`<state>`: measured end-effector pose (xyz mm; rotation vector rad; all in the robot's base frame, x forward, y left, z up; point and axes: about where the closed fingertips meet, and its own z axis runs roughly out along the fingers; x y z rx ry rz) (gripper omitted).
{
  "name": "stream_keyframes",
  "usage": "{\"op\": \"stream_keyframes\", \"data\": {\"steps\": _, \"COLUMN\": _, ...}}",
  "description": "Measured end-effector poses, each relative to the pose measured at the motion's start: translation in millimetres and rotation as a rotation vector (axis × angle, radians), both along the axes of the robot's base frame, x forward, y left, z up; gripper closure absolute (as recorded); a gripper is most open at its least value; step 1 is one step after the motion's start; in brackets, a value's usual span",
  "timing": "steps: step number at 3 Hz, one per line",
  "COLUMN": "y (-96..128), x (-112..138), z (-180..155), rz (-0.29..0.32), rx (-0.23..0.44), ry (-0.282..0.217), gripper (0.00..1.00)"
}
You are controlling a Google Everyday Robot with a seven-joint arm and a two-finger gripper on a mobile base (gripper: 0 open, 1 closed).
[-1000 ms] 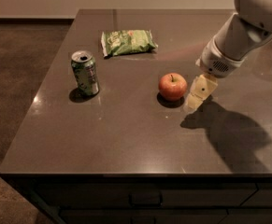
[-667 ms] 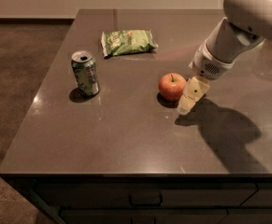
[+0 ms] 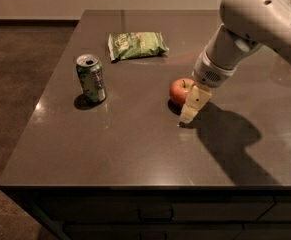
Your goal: Move apple near green can
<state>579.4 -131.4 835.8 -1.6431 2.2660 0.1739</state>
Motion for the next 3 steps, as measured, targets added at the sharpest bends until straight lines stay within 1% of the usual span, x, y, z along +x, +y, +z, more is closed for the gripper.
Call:
{"op": "stream_keyframes", "data": {"steps": 1, "y": 8.7, "x": 7.0, "z": -5.9, "rz": 0.02, "rx": -0.024, "ry": 0.009, "gripper": 0.34}}
{"op": "stream_keyframes", "data": {"steps": 2, "y": 14.7, "x": 12.5, "z": -5.2, "rz": 0.038, "rx": -0.023, "ry": 0.015, "gripper": 0.56}}
{"op": "stream_keyframes", "data": {"steps": 3, "y": 14.8, "x": 12.5, "z": -3.5, "rz": 0.038, "rx": -0.023, "ry": 0.015, "gripper": 0.81}}
